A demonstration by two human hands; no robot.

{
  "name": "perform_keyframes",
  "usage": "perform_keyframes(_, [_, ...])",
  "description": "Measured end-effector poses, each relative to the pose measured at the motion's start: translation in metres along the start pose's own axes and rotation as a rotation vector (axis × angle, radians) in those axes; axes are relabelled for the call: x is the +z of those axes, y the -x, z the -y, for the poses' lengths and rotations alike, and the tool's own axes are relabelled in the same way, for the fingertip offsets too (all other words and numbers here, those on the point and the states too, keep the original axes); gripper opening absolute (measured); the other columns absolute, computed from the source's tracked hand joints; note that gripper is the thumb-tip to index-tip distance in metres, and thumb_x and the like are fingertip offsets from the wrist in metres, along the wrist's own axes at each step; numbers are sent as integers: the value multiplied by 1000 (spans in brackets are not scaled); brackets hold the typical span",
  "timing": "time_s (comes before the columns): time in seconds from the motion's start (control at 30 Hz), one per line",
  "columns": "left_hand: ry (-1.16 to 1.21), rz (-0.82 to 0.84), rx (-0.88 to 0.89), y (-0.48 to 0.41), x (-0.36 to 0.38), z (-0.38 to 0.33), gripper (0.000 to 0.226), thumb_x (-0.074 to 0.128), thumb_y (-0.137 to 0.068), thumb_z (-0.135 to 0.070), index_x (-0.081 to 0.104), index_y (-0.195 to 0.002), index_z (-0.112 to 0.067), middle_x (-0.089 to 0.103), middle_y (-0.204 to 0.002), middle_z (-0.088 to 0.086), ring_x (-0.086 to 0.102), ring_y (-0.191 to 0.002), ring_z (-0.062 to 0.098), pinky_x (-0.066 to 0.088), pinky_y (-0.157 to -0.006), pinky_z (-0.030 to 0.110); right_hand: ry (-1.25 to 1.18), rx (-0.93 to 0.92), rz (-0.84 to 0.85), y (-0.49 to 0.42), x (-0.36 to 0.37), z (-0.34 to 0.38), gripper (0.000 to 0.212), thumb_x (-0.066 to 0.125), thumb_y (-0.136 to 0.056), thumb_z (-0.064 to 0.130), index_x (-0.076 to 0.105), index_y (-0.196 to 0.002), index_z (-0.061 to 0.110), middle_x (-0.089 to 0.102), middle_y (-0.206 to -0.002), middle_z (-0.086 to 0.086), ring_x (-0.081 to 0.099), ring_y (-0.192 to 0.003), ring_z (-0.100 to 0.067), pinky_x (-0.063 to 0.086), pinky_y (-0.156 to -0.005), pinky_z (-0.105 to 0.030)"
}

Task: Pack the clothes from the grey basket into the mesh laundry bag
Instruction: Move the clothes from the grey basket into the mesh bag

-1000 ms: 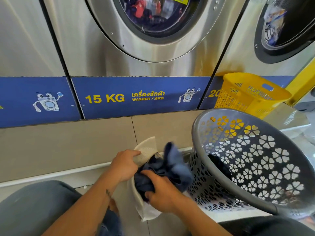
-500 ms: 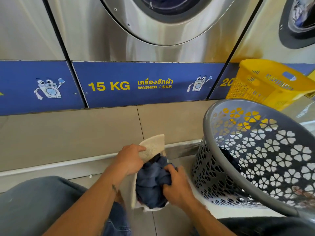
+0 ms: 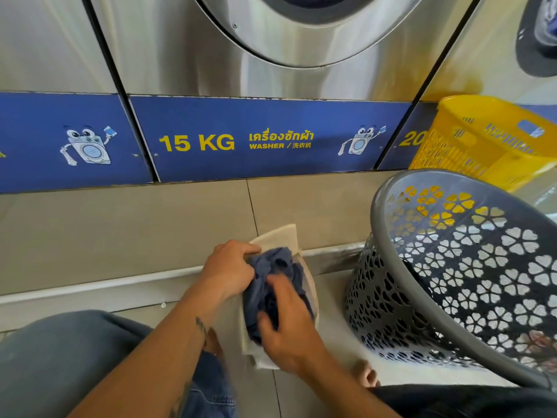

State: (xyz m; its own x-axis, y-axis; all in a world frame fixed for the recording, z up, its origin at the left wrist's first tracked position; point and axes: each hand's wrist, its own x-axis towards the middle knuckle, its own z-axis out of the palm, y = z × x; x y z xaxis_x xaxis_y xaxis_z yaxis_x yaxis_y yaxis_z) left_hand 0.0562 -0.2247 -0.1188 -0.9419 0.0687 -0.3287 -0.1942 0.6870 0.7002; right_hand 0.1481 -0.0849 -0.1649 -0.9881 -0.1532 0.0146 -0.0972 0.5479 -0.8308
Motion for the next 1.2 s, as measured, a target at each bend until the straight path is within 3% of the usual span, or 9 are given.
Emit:
perform_keyframes(0.1, [-17,-8,-30,1,-1,7,56,50,-79,-3,69,-120,-35,60,-134,5,63,-106,28,53,-94,40,404,72,277,8,10,-42,68,45,-88,42,24,-152,38,34,-156,4,28,-146,-23,24,-119,-46])
perform_keyframes(0.2, [-16,-27,-23,3,-2,6,63,43,-77,3,70,-117,-38,58,-136,6,65,-98,31,56,-85,38,559,333,370,4,-4,-68,72,39,-90,46,11,-156,40,25,-164,-1,23,-149,-30,22,-119,-52])
perform_keyframes(0.37, [-37,-45,19,1,3,0,63,42,-81,4,69,-120,-38,58,-138,8,66,-98,33,57,-84,39,349,479,138,-17,-35,-62,46,49,-77,22,55,-123,19,66,-118,-11,61,-102,-32,52,-86,-37])
perform_keyframes(0.53, [-52,-34,13,0,6,-1,62,44,-78,0,67,-123,-37,58,-138,9,67,-95,32,58,-82,39,401,137,-92,-21,-15,-28,46,48,-82,25,49,-127,20,52,-126,-3,49,-115,-25,46,-98,-41])
perform_keyframes(0.6, [-47,-33,12,0,5,-1,61,45,-79,1,68,-123,-35,58,-138,8,67,-93,33,58,-80,37,446,71,64,-19,-4,-29,54,46,-88,32,44,-141,22,46,-142,-3,42,-128,-26,39,-108,-45])
perform_keyframes(0.7, [-55,-6,7,3,5,3,62,43,-82,2,67,-122,-38,56,-139,7,66,-94,30,56,-78,33,524,338,422,-13,-1,-61,73,41,-95,43,8,-160,31,5,-168,3,6,-153,-28,9,-123,-55])
perform_keyframes(0.77, [-57,33,11,4,7,5,61,41,-83,0,66,-121,-41,53,-141,7,66,-90,33,53,-71,30,495,492,527,-11,-10,-80,78,41,-95,45,-3,-159,38,-6,-169,8,1,-154,-28,9,-122,-56])
perform_keyframes(0.93, [-44,78,28,2,17,-3,59,41,-86,-4,63,-128,-39,52,-142,6,62,-78,26,49,-64,26,280,536,445,-20,-29,-76,87,50,-79,43,11,-156,44,11,-168,8,23,-149,-33,25,-120,-47])
perform_keyframes(1.2, [-109,105,24,10,31,-24,59,52,-87,-14,49,-143,-32,49,-145,5,58,-117,27,50,-99,37,98,342,251,-21,-72,-19,60,59,-84,18,48,-141,32,54,-140,5,50,-130,-19,45,-106,-36])
